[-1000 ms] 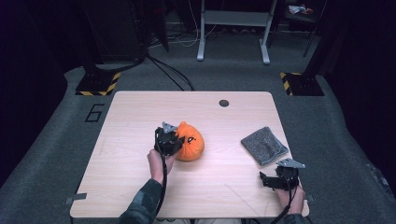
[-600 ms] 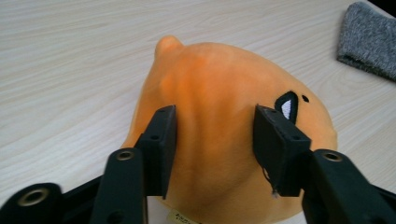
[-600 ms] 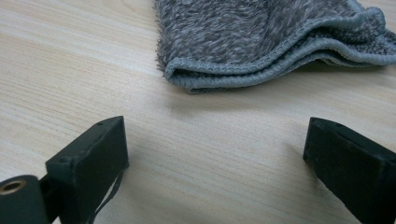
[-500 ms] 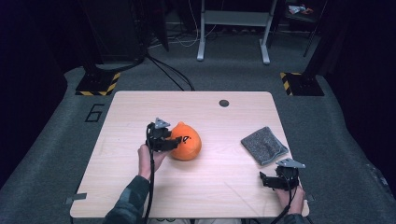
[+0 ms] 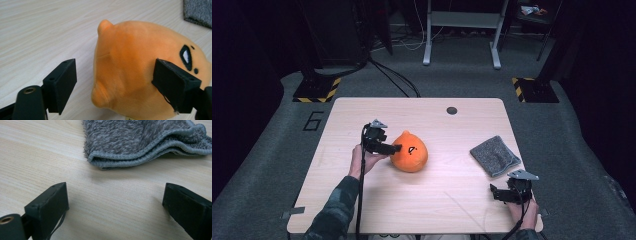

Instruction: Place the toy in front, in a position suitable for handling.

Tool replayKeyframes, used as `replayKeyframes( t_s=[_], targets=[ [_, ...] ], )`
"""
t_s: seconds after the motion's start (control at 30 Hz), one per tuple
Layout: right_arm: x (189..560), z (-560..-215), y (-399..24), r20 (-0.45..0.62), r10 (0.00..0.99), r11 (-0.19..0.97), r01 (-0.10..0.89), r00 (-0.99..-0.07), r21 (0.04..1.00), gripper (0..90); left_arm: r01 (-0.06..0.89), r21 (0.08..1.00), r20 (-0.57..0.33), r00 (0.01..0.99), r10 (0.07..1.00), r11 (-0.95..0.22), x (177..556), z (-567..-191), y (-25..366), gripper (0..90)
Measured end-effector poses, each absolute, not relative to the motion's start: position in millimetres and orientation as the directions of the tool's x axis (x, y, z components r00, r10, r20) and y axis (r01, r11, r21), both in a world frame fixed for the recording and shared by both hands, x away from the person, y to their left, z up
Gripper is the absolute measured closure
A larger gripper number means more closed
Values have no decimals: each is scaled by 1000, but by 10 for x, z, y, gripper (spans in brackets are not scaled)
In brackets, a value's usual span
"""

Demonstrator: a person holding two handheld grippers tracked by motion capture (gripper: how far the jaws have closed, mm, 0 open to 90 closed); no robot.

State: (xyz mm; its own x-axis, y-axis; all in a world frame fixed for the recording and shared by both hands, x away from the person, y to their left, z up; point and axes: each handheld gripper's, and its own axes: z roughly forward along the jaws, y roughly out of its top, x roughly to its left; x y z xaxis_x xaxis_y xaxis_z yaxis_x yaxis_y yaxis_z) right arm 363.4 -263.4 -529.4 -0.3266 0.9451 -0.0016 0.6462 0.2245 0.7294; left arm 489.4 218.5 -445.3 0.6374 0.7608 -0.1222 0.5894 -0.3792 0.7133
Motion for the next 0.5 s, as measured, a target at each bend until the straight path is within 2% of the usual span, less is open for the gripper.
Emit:
replayKeyframes(
  t_s=[0.27,0.5],
  targets=[
    [3635,-5295,-2633,-2,945,224,645,-326,730,54,562,709,-117,690,715,-426,4870,-4544,2041,209],
    [3634,-5294,-2634,-2,945,225,647,-326,729,54,518,724,-81,720,689,-456,4809,-4584,1971,388]
  ],
)
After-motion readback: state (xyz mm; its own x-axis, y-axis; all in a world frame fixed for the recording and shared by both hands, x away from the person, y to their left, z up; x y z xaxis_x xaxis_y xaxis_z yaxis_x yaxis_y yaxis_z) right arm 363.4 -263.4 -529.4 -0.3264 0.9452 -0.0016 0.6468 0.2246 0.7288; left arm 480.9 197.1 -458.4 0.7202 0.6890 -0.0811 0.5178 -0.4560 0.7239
